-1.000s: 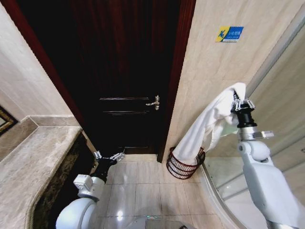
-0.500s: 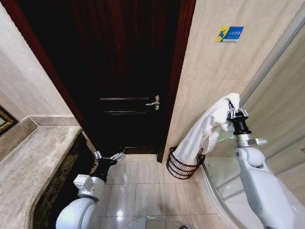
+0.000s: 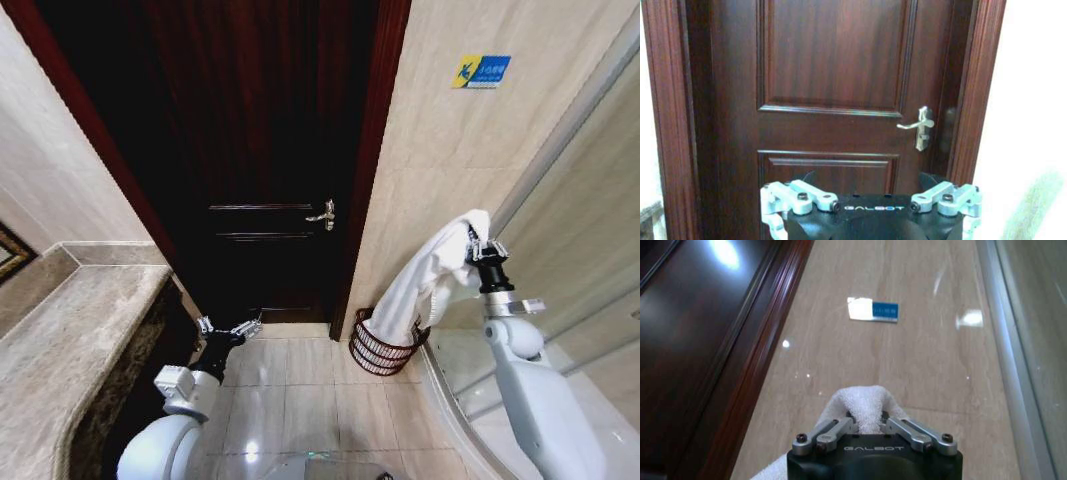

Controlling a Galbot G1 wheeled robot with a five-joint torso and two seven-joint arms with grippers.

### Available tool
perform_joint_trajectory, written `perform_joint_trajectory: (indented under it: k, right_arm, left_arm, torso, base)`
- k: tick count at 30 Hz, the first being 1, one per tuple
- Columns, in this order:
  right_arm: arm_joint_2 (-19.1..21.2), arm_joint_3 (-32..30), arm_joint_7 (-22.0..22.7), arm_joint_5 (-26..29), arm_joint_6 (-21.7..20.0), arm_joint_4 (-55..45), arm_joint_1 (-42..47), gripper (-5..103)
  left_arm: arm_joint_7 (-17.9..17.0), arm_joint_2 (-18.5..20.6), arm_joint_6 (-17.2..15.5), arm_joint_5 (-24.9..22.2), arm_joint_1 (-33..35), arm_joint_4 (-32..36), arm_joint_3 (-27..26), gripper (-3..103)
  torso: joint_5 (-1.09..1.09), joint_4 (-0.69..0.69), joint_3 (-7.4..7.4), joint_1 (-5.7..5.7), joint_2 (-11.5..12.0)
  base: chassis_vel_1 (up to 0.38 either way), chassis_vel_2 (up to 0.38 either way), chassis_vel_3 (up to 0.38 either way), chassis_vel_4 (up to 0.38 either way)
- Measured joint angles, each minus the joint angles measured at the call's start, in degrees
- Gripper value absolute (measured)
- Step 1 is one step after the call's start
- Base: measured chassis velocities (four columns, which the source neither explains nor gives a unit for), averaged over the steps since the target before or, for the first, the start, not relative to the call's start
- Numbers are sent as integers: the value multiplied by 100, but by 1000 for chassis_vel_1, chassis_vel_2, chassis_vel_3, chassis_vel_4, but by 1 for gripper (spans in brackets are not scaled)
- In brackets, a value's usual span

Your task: Discard the used towel into the hamper.

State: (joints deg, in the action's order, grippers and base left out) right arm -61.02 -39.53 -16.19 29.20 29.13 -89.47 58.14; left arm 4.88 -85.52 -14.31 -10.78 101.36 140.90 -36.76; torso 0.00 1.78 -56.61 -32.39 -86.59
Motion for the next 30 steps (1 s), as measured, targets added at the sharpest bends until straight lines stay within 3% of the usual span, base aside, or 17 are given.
perform_joint_trajectory:
  k: [16,30]
  right_arm:
    - [-146,177,390,-147,264,15,-35,10]
    - [-139,31,321,-133,221,-59,75,10]
  left_arm:
    - [0,0,0,0,0,0,0,100]
    - [0,0,0,0,0,0,0,100]
  torso:
    - [-1,0,0,0,0]
    - [0,0,0,1,0]
  base:
    - [0,0,0,0]
    - [0,0,0,0]
